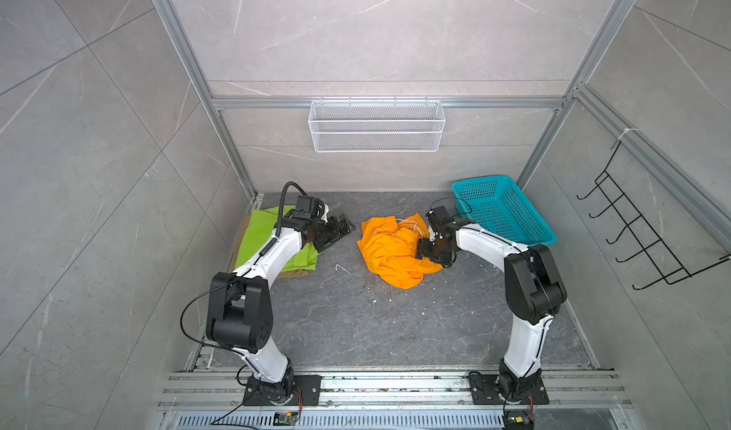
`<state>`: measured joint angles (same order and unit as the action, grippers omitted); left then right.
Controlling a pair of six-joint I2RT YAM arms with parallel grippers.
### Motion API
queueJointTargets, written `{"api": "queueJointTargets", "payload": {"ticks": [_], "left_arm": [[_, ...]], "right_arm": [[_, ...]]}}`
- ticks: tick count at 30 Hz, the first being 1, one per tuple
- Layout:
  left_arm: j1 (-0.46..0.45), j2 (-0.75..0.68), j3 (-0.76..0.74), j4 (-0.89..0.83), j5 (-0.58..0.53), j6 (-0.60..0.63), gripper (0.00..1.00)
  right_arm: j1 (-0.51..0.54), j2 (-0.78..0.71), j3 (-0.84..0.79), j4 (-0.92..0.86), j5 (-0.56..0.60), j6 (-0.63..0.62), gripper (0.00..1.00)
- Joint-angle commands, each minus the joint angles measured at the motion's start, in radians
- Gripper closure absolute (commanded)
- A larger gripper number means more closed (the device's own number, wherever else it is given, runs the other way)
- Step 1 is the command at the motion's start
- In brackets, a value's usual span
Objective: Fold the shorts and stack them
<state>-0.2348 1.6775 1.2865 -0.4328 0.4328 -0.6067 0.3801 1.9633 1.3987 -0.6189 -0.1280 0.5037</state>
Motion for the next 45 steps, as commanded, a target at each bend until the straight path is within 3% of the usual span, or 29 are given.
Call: {"api": "queueJointTargets", "payload": {"ticks": [1,3,5,14,18,22,25,27,32,34,39,45], "left_arm": [[-0.016,0.014,0.041,0.019,0.039,-0.019,0.00],[-0.016,0.016,0.051,0.021,0.050,-0.024,0.00],[-0.016,0.013,0.063,0.015,0.050,-0.021,0.00],[0.007,0.016,0.187,-0.034,0.069,-0.004,0.00],[0.087,-0.011,0.200,-0.018,0.117,-0.029,0.00],[0.164,-0.031,0.195,-0.049,0.135,-0.016,0.00],[0.195,-0.055,0.168,-0.062,0.143,-0.005,0.00],[0.207,-0.072,0.144,-0.070,0.141,0.006,0.00],[0.216,-0.089,0.086,-0.096,0.149,0.031,0.00],[0.215,-0.101,0.047,-0.088,0.159,0.024,0.00],[0.190,-0.141,-0.053,-0.081,0.176,0.008,0.00],[0.103,-0.137,-0.111,-0.105,0.152,0.018,0.00]], "right_arm": [[0.003,0.014,0.034,0.056,-0.068,0.020,0.72],[0.003,0.003,0.078,0.030,-0.061,0.017,0.91],[0.002,-0.028,0.129,-0.006,-0.034,0.005,0.99],[0.024,-0.143,0.459,-0.187,0.024,-0.022,1.00],[0.177,-0.122,0.520,-0.178,0.039,0.023,1.00],[0.373,0.014,0.461,-0.051,-0.054,0.126,0.99],[0.465,0.135,0.486,-0.048,-0.093,0.151,0.84],[0.478,0.151,0.465,-0.027,-0.125,0.157,0.66],[0.417,0.020,0.387,-0.057,-0.056,0.093,0.13],[0.363,-0.051,0.338,-0.073,-0.026,0.071,0.01],[0.160,-0.174,0.156,-0.058,-0.011,0.047,0.00],[-0.026,-0.116,0.085,-0.003,-0.046,0.039,0.00]]}}
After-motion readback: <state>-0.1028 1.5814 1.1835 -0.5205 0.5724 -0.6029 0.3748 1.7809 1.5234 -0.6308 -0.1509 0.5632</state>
